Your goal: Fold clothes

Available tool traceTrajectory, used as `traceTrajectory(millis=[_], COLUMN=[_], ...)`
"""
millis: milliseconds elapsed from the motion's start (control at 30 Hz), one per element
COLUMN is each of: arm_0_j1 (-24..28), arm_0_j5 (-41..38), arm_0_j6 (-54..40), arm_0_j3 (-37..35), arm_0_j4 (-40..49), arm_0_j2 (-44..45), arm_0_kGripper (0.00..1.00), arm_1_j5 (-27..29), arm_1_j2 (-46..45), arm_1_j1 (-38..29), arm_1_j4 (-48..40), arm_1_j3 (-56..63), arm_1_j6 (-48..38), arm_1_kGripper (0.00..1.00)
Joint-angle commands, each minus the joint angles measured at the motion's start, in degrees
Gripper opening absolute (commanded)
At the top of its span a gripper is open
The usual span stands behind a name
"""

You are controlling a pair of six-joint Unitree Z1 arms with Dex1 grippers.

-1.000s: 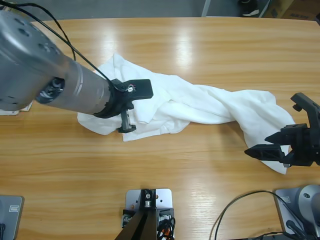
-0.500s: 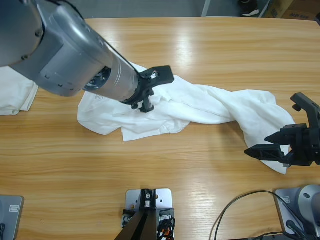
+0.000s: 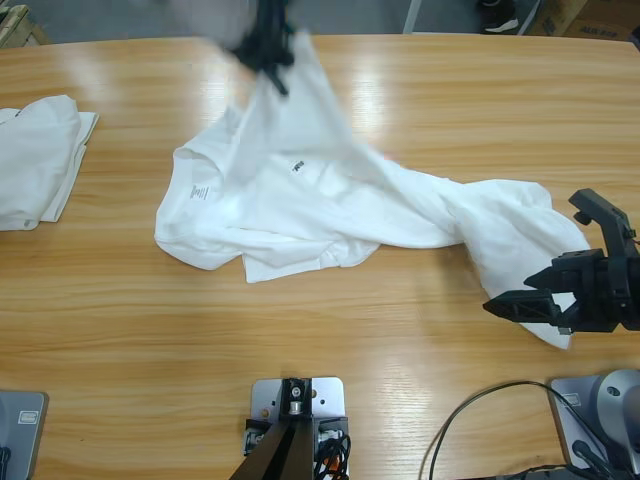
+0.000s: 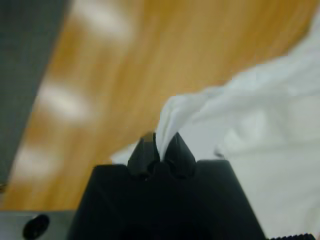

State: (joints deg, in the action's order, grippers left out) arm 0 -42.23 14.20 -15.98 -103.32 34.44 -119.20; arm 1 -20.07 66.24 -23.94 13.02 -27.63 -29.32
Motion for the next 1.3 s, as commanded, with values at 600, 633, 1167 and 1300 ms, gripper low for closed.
traceTrajectory(millis=[600, 633, 1167, 1300], arm_0_j1=[8.92, 7.02, -2.19, -2.60], arm_0_j5=[-1.53, -5.75, -16.65, -16.31], arm_0_j6=[29.94, 32.17, 56.96, 57.20], arm_0_j3=[-40.58, -32.08, 41.62, 42.34], arm_0_j4=[44.11, 44.61, -0.78, -0.68], arm_0_j2=[-15.10, -9.97, 26.61, 26.98], arm_0_kGripper=[0.991, 0.989, 0.945, 0.945], arm_1_j5=[-1.87, -1.68, 23.80, 25.52], arm_1_j2=[1.00, 0.81, 13.09, 19.86], arm_1_j1=[-0.05, -0.05, -13.55, -24.33], arm_1_j4=[-1.20, -1.08, 12.03, 10.98], arm_1_j3=[2.67, 2.58, -6.65, -6.61], arm_1_j6=[-0.47, -0.49, -6.02, -12.93], arm_1_kGripper=[0.959, 0.958, 0.913, 0.926])
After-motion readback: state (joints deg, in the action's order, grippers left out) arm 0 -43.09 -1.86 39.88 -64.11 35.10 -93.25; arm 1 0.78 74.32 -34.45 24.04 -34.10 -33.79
